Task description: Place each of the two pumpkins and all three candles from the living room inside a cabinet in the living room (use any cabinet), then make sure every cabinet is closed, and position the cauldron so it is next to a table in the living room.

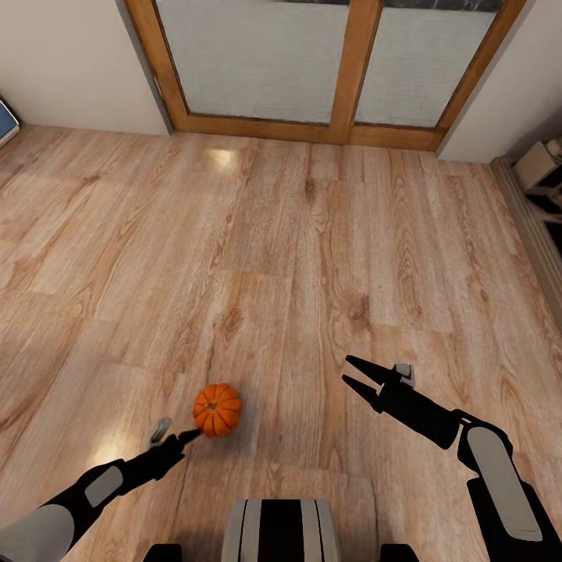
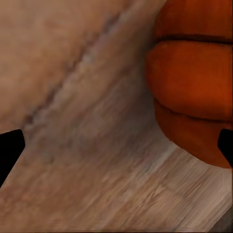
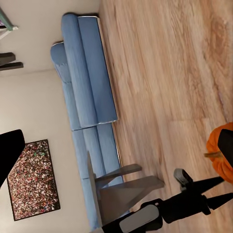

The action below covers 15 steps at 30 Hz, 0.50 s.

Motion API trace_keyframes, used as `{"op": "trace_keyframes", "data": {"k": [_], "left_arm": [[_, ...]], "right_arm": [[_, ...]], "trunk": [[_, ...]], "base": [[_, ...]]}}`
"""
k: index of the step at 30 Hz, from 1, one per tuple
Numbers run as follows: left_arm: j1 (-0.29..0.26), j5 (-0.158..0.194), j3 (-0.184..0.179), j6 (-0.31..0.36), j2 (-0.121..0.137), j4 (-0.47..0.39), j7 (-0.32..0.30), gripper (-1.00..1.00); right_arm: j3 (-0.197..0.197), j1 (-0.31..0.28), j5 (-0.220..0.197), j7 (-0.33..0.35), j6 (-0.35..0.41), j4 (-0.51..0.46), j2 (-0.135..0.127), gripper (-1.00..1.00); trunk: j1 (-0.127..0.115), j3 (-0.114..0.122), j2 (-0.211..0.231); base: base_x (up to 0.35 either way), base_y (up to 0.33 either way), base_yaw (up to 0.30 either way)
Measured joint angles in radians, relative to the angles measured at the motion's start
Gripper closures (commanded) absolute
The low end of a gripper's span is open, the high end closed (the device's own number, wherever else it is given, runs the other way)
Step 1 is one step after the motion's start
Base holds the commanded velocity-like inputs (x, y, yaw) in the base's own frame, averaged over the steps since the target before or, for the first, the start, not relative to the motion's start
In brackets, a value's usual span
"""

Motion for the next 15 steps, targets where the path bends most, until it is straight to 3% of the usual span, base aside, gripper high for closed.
{"op": "trace_keyframes", "data": {"k": [3, 15], "left_arm": [[0.0, 0.0, -0.025, -0.002, 0.001, 0.0, -0.039, -1.0], [0.0, -0.001, -0.035, -0.026, 0.002, -0.001, -0.127, -1.0]], "right_arm": [[0.0, 0.0, 0.0, 0.0, 0.0, 0.0, 0.0, -1.0], [0.0, 0.0, 0.0, 0.0, 0.0, 0.0, 0.0, -1.0]], "trunk": [[0.0, 0.0, 0.0], [0.0, 0.0, 0.0]], "base": [[0.0, 0.0, 0.0], [0.0, 0.0, 0.0]]}}
